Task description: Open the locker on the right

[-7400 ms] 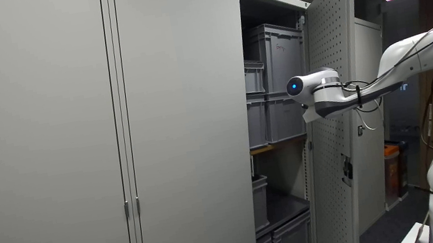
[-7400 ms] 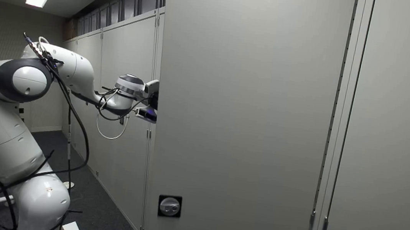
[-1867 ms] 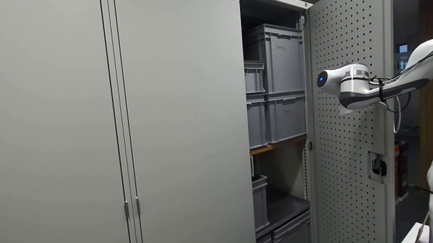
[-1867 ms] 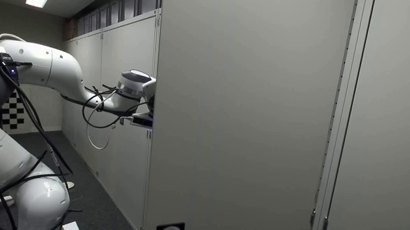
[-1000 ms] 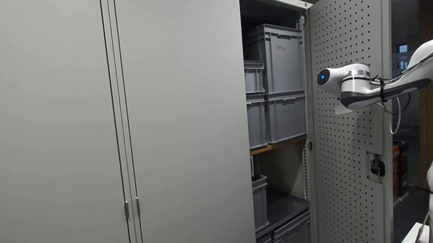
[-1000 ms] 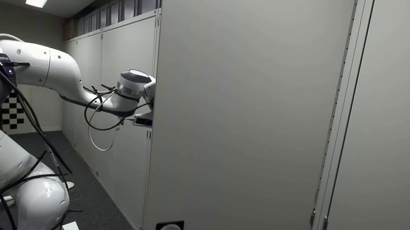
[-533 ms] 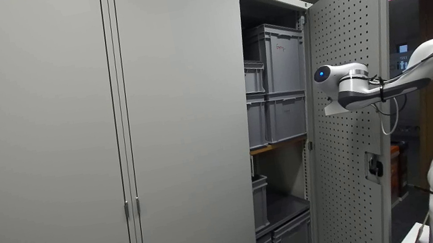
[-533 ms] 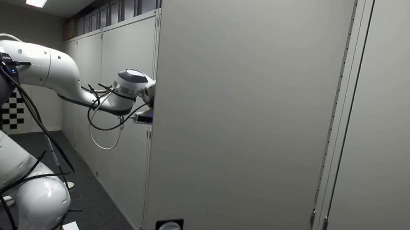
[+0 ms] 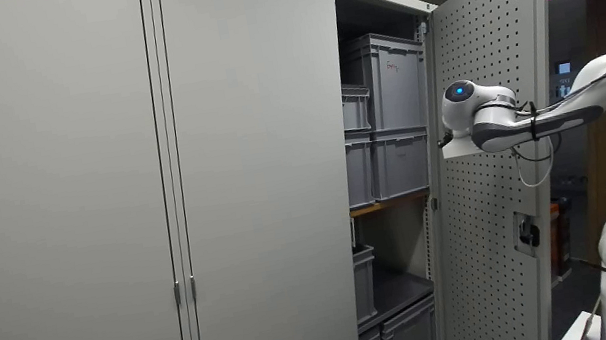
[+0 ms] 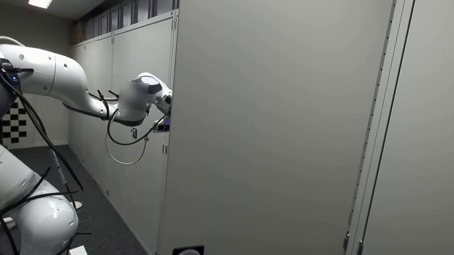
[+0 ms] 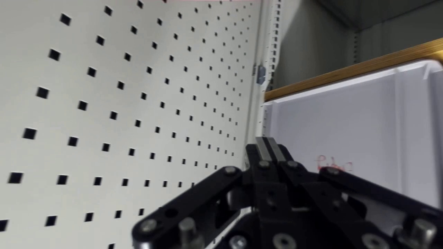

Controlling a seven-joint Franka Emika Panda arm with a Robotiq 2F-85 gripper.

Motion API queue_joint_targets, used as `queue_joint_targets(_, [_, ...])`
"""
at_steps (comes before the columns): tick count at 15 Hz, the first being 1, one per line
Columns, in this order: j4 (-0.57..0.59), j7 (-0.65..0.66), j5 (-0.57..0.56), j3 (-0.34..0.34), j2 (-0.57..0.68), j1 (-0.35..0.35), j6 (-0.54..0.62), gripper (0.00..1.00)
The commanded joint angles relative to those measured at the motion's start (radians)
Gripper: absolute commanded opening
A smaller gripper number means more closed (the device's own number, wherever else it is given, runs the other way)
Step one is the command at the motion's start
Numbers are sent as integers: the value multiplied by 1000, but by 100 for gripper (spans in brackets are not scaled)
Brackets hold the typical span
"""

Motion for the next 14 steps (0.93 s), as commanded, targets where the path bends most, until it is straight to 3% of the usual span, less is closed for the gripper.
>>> queue_joint_targets(1, [-6, -163, 97, -33, -31, 0, 166, 0])
queue_joint_targets(7, [-24, -534, 421, -65, -45, -8, 370, 0])
queue_joint_targets(14, [-17, -968, 823, -33, -57, -57, 359, 0])
